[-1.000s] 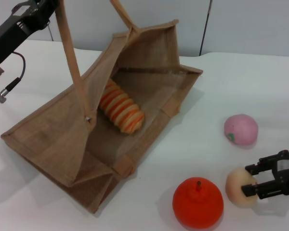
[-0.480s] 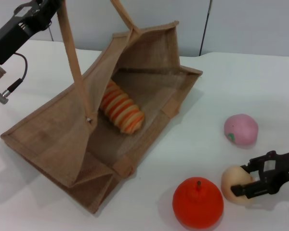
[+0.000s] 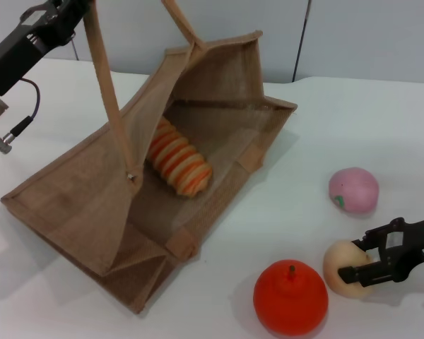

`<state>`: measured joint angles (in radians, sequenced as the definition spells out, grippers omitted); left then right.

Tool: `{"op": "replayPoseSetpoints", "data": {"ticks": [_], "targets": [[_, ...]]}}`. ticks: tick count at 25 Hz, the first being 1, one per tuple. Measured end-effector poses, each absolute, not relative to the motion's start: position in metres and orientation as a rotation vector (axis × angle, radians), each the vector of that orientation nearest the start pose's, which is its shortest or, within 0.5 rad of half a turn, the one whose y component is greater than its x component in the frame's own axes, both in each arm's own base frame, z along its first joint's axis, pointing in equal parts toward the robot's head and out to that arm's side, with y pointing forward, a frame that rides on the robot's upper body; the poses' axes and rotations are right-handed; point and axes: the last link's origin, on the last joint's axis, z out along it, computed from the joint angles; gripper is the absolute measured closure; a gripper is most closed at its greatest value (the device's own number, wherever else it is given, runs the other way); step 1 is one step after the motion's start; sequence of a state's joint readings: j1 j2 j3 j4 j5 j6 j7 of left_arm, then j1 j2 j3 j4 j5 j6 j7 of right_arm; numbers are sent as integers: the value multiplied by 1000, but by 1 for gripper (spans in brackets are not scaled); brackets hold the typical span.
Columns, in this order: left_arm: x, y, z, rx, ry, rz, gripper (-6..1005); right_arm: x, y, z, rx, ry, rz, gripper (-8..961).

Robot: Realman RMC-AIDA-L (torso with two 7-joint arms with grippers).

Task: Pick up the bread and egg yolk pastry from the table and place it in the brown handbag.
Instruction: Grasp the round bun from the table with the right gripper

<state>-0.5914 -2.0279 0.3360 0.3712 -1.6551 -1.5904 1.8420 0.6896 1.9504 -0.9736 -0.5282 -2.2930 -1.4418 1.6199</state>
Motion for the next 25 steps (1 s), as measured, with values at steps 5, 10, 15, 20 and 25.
{"op": "replayPoseSetpoints", "data": {"ticks": [5,10,15,20,25], "targets": [[-253,367,75,-1961,-675,-1477,876,282,348,-8,-2974,738,-64,316],[-255,366,76,-1960,-678,-1476,876,280,348,0,-2967,685,-46,329],[-255,366,76,-1959,-679,-1475,876,277,343,-1,-2959,595,-91,348],[-255,366,76,-1959,-679,-1475,876,278,342,-1,-2957,605,-97,367],[-255,366,76,-1958,-681,-1473,875,278,342,-1,-2955,609,-94,387]]}}
